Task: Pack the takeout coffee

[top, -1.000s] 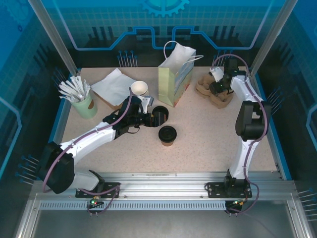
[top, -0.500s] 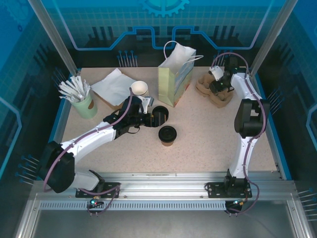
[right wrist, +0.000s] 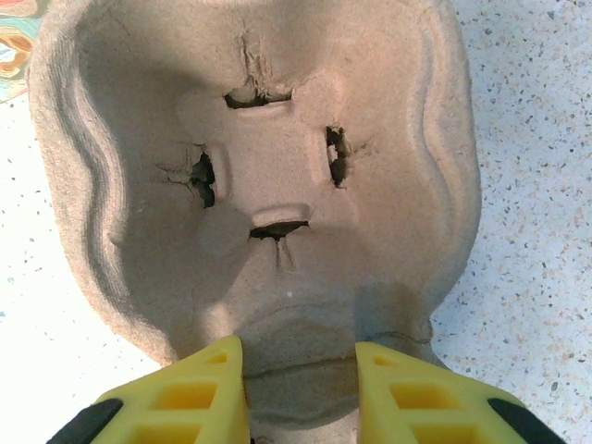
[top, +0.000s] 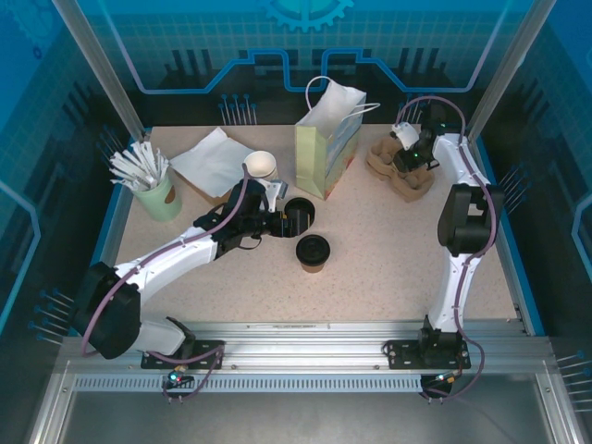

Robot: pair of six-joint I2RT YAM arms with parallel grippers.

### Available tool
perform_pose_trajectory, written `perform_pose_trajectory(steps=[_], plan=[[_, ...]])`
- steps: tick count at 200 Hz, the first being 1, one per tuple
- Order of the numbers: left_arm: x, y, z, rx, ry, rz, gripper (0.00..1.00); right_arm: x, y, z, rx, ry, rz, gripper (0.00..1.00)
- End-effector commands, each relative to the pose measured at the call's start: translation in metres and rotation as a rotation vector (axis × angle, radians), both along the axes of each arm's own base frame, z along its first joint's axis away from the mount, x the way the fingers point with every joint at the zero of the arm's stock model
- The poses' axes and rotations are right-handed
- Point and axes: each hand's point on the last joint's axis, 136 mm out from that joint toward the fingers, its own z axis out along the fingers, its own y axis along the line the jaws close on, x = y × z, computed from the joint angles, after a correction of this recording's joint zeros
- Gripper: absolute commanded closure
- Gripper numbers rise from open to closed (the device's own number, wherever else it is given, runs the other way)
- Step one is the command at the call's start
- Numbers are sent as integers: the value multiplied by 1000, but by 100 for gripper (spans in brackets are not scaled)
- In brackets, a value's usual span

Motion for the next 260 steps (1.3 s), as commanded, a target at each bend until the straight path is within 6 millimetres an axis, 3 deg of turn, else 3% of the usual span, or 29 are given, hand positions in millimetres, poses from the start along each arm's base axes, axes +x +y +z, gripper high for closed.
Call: perform_pose_trajectory(steps=[1,68,93,124,154,177,210,235,260], plan=[[2,-3,6,-10,-7,-13,18,-7,-1,36,30,-38,-11,72],[-1,-2,1,-12,1,-16,18,-13,1,60,9,-70,-52,71],[-3,-1,0,-8,-2,-15,18,-20,2,77,26,-96,-92,71],[-3,2,5,-5,-23,-7,18,-41,9,105,75,-147,-130,71],[-4,6,7,-2,-39,2,18,-80,25,125,131,-167,-168,71],[-5,10,8,-12,-47,27,18,-123,49,113,155,-135,-165,71],[-7,15,4,-12,-53,46,18,-180,86,65,165,-67,-141,70],[-9,18,3,-8,-49,51,18,-213,123,33,166,5,-93,70],[-12,21,6,-11,-54,61,18,-233,142,8,149,62,-108,70]])
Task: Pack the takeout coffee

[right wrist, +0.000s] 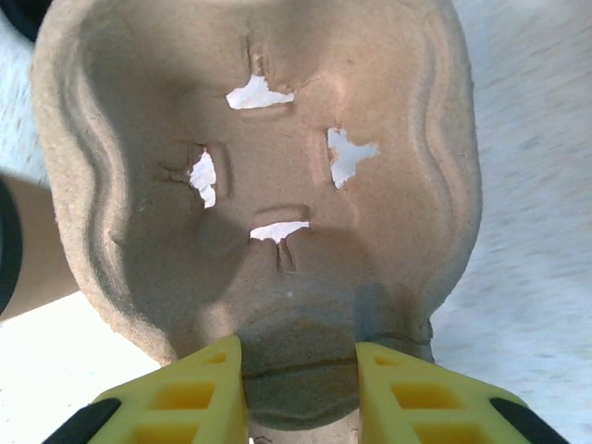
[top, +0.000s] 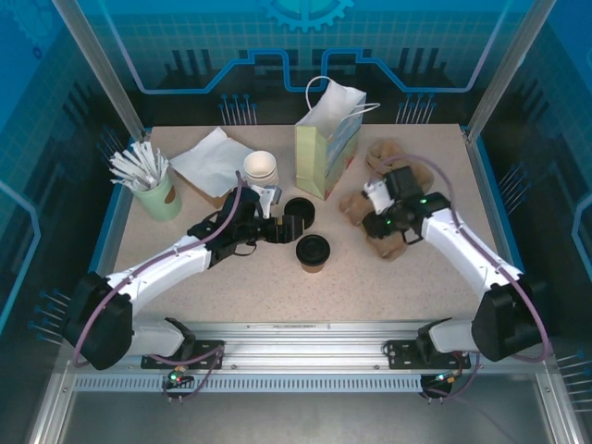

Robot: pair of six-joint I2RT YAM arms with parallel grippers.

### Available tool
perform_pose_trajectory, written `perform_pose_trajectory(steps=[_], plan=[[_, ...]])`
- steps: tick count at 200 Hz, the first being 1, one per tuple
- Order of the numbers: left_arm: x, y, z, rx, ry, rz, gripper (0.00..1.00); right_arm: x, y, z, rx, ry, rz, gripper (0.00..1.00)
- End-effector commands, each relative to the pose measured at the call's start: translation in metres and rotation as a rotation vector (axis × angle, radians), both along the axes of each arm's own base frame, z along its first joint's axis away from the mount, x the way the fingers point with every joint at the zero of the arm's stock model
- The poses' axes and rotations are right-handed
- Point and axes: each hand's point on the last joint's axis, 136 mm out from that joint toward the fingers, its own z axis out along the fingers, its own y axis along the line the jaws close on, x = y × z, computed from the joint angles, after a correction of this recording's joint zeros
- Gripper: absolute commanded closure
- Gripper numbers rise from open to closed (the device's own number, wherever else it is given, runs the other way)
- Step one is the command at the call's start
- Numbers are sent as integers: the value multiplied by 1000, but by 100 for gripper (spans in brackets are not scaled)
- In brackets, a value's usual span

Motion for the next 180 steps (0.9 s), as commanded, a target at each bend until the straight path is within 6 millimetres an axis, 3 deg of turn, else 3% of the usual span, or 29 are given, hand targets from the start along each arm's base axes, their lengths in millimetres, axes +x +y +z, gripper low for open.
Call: perform_pose_trajectory(steps=[1,65,128,180], plan=[[0,7,13,-17,-41,32,18,-3,13,-5,21,-16,-75,70],[-6,16,22,-17,-70,51,18,-19,27,-53,-92,49,-96,71],[-9,21,28,-9,-88,60,18,-34,45,-57,-146,72,-50,70],[-10,23,29,-5,-95,60,17,-48,48,-66,-152,112,-35,67]])
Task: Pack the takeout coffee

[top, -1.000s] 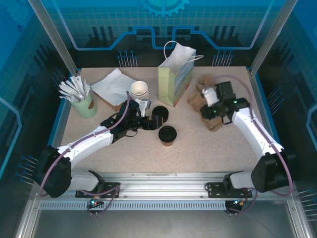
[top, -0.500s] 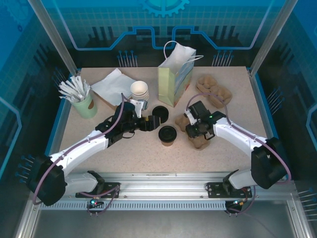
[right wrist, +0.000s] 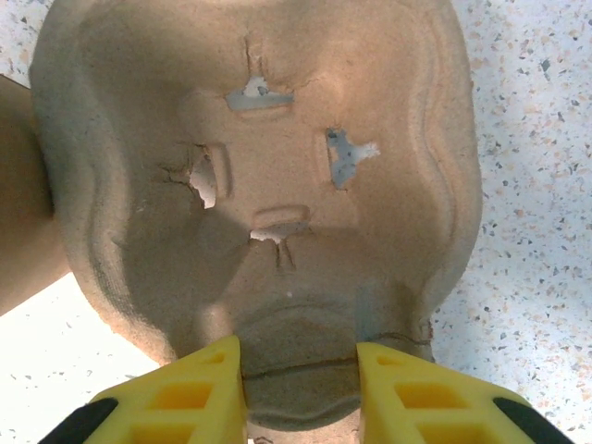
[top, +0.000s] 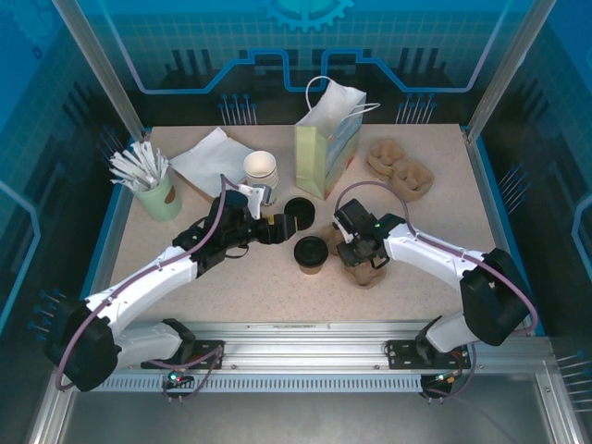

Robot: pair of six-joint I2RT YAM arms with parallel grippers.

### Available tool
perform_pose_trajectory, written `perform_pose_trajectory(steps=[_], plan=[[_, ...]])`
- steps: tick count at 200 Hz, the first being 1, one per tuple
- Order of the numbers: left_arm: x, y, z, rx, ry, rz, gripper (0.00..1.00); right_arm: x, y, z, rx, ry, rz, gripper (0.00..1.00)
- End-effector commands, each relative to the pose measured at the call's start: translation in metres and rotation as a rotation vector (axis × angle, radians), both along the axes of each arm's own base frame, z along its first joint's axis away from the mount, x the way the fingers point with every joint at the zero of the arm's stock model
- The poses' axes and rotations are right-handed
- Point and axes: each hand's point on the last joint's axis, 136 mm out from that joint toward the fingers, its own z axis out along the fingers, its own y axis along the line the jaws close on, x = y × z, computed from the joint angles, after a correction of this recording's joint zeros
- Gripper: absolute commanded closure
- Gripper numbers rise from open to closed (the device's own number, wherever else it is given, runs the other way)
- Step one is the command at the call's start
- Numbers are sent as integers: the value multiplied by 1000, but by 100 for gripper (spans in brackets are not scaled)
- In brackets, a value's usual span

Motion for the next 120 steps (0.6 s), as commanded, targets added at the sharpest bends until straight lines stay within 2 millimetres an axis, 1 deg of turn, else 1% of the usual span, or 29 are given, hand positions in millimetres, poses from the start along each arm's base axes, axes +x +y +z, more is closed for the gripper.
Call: perform_pose_trajectory(steps=[1,31,63,91,108,120], plan=[[-1,7,-1,15,-8,16,17,-10,2,-4,-9,32,-2,67],[-2,7,-5,22,-1,11,17,-14,1,-6,-19,48,12,58],[-4,9,-9,37,5,15,17,-13,5,6,-5,39,36,49],[-4,12,-10,52,5,21,17,-13,6,27,26,13,42,45],[-4,14,-12,63,4,26,17,-17,11,45,112,-2,46,42],[-4,16,-13,72,4,34,17,-20,18,60,210,-8,48,39]])
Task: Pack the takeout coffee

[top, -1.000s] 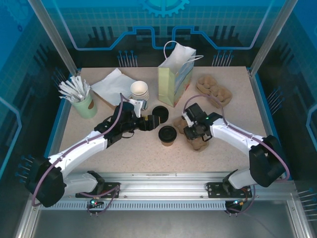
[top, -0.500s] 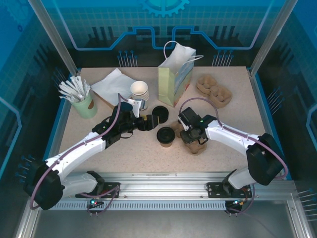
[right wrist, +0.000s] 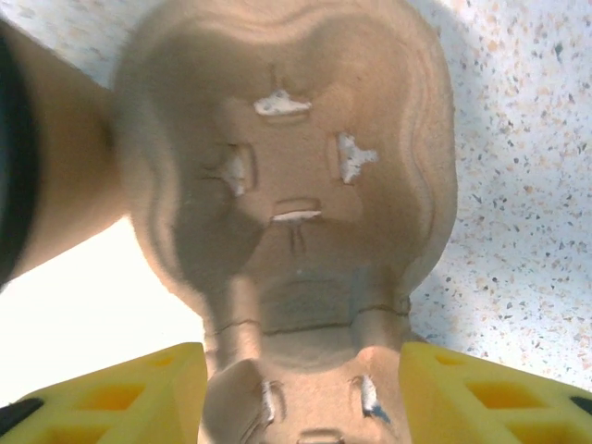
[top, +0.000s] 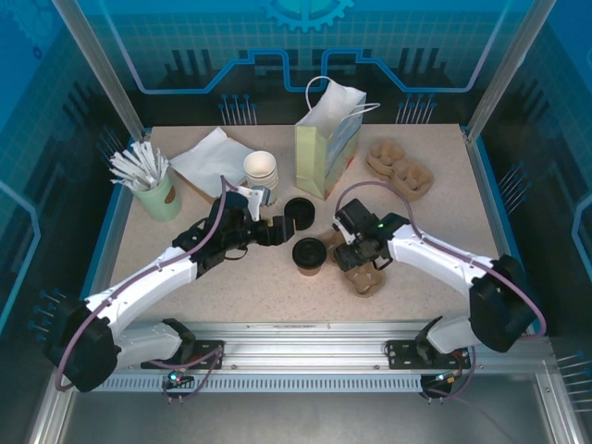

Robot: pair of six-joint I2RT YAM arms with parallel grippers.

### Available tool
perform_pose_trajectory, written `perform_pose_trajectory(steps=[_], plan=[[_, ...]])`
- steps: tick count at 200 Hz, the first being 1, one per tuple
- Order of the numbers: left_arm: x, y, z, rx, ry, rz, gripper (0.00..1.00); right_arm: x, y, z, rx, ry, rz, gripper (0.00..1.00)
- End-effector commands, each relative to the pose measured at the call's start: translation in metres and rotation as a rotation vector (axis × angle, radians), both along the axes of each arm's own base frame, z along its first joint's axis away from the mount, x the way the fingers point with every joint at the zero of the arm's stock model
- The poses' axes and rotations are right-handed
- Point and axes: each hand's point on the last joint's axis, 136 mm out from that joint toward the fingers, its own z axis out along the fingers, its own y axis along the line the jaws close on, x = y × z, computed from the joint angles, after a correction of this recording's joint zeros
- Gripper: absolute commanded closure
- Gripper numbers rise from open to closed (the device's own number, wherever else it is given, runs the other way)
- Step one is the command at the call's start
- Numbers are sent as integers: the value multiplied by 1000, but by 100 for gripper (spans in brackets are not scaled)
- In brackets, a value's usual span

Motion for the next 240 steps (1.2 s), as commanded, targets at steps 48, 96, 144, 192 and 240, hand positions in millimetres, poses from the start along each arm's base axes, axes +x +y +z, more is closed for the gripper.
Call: perform_pose_trajectory(steps=[48,96,144,192,240], plan=[[1,15,-5,56,-22,46,17,-13,64,70,634,84,36,21],[-1,18,-6,58,-20,51,17,-4,79,46,726,171,-3,18],[-2,20,-7,70,-24,51,17,1,90,30,774,211,-9,18],[-2,22,-9,80,-24,57,17,2,96,23,786,231,-8,19],[0,26,-13,102,-24,76,17,-1,112,20,802,246,11,19]])
